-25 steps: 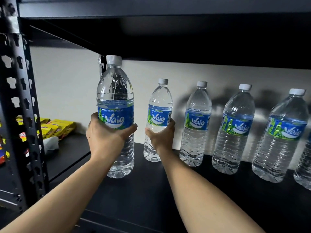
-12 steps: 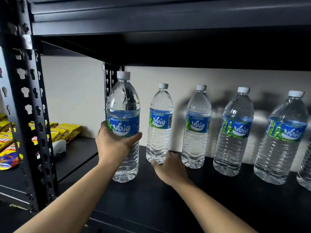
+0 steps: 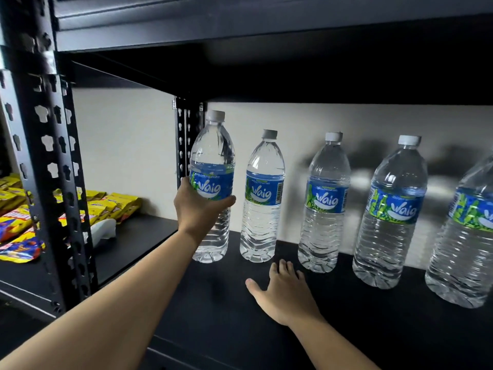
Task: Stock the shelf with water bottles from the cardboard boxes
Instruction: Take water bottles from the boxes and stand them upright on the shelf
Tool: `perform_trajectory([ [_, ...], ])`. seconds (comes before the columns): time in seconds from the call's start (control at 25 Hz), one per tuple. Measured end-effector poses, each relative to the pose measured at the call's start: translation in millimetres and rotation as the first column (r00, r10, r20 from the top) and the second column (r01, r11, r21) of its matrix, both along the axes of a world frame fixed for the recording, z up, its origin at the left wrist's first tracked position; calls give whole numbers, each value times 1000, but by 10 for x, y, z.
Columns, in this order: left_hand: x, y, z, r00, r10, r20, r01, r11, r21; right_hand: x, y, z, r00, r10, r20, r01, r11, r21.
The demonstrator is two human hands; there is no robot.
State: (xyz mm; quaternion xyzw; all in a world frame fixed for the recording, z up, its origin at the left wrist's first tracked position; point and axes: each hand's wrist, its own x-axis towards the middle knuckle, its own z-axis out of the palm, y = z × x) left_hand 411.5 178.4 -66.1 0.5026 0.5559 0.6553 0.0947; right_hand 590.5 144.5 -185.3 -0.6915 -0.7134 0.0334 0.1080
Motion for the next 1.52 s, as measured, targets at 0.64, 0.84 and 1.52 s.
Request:
perform_trajectory([
  [0.64,-172,448,-306,999,-32,-41,28,995,-98,15,-3,15,1000,23,-18,-23,1000,-15],
  [0.84,-248,323,-970,982,15,-190,-59,972,-228,17,17,40,1000,14,-17,-14,1000,1],
  [1.52,-262,636,-1118,977,28,-210,-95,944,-316,32,25,66,998,15,-65,-15,1000,-1],
])
